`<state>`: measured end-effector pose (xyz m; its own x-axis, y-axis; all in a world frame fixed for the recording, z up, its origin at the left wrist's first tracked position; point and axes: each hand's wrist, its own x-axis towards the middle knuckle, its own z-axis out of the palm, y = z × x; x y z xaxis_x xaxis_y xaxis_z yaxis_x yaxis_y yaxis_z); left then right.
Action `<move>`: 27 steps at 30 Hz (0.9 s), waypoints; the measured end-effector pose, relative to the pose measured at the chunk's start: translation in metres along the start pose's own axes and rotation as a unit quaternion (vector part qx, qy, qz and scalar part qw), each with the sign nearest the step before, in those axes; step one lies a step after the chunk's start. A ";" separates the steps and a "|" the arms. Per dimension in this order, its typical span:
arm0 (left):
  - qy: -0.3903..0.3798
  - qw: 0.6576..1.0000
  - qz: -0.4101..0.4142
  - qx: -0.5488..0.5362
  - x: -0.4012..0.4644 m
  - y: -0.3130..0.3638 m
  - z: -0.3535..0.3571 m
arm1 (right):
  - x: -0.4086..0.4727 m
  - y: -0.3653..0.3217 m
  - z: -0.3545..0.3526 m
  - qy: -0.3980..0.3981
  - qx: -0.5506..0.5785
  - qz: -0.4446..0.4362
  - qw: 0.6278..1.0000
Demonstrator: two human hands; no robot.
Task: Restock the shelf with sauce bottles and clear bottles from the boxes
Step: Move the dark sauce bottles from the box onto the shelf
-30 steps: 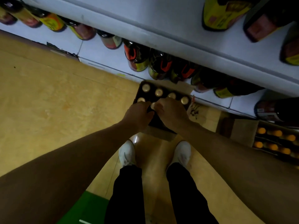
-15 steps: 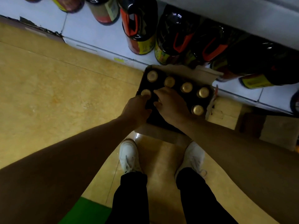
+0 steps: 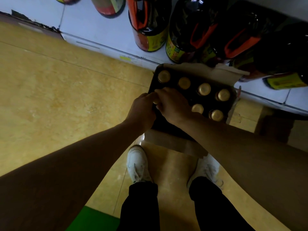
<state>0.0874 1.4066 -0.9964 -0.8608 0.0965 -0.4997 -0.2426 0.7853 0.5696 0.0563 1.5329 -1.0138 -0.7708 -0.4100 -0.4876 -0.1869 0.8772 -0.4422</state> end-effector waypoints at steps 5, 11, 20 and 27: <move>-0.003 1.000 -0.001 -0.001 0.000 -0.004 0.004 | 0.011 -0.005 0.006 -0.028 -0.022 0.024 0.999; 0.013 1.000 0.006 -0.004 -0.005 -0.005 0.001 | 0.013 -0.011 0.004 -0.026 -0.041 0.030 0.998; 0.018 1.000 -0.012 -0.009 -0.013 0.014 -0.018 | -0.010 -0.022 -0.027 0.013 0.011 0.008 1.000; 0.017 0.999 -0.008 -0.045 -0.035 0.043 -0.050 | -0.040 -0.038 -0.071 0.019 0.042 -0.019 0.999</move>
<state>0.0849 1.4060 -0.9214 -0.8704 0.0623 -0.4884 -0.2946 0.7289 0.6180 0.0513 1.5343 -0.9242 -0.7866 -0.4319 -0.4412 -0.1657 0.8361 -0.5230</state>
